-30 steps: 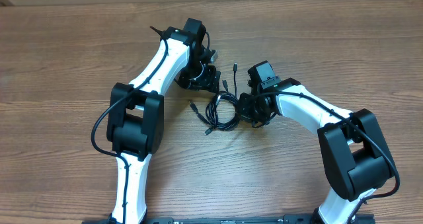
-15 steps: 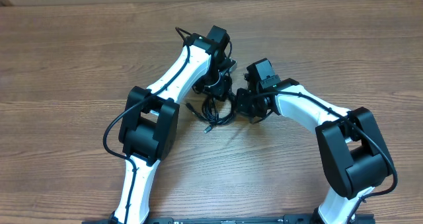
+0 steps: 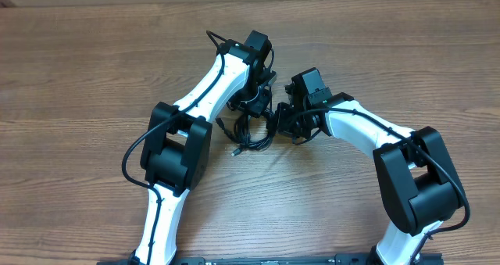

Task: Untangle cables

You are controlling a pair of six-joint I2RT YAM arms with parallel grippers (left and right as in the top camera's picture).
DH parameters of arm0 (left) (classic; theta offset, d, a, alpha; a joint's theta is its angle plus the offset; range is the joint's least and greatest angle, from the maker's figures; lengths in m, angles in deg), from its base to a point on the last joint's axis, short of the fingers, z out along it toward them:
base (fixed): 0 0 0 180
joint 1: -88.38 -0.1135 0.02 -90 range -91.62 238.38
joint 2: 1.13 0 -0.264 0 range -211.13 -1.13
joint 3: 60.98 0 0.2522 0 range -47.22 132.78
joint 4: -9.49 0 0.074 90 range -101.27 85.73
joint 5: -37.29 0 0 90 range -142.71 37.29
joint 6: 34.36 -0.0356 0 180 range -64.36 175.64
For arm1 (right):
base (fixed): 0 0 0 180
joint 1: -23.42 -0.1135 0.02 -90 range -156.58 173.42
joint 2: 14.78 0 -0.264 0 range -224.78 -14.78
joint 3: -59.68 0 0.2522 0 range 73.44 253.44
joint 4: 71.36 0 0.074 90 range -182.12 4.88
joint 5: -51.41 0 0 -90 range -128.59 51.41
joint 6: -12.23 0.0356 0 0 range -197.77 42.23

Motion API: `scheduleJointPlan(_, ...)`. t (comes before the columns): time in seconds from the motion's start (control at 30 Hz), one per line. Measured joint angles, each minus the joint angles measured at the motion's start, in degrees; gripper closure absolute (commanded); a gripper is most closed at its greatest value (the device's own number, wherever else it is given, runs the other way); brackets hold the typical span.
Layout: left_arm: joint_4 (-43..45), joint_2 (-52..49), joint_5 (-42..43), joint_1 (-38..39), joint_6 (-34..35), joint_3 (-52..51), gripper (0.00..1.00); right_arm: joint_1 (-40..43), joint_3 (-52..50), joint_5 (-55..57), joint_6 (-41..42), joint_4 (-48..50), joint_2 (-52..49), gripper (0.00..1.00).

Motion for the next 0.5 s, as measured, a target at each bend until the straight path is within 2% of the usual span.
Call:
scheduleJointPlan(0.1, 0.00, 0.00, 0.00, 0.00, 0.13, 0.00, 0.67, 0.00, 0.00, -2.69, -0.02, 0.04, 0.00, 0.78)
scheduleJointPlan(0.23, -0.02, 0.00, -0.22, -0.09, 0.92, 0.00, 0.66, 0.00, 0.02, -6.21, -0.59, 0.15, 0.00, 0.70)
scheduleJointPlan(0.4, -0.46, 0.00, -0.17, -0.46, 1.70, 0.00, 0.59, 0.00, 0.02, -7.23, -1.36, 0.28, 0.00, 0.60)
scheduleJointPlan(0.47, -0.94, 0.00, -0.17, -0.81, 1.90, 0.00, 0.62, 0.00, 0.02, -7.39, -1.29, 0.35, 0.00, 0.60)
scheduleJointPlan(0.5, -0.96, 0.00, -0.20, -0.94, 2.03, 0.00, 0.67, 0.02, 0.11, -7.72, -1.31, 0.20, 0.00, 0.60)
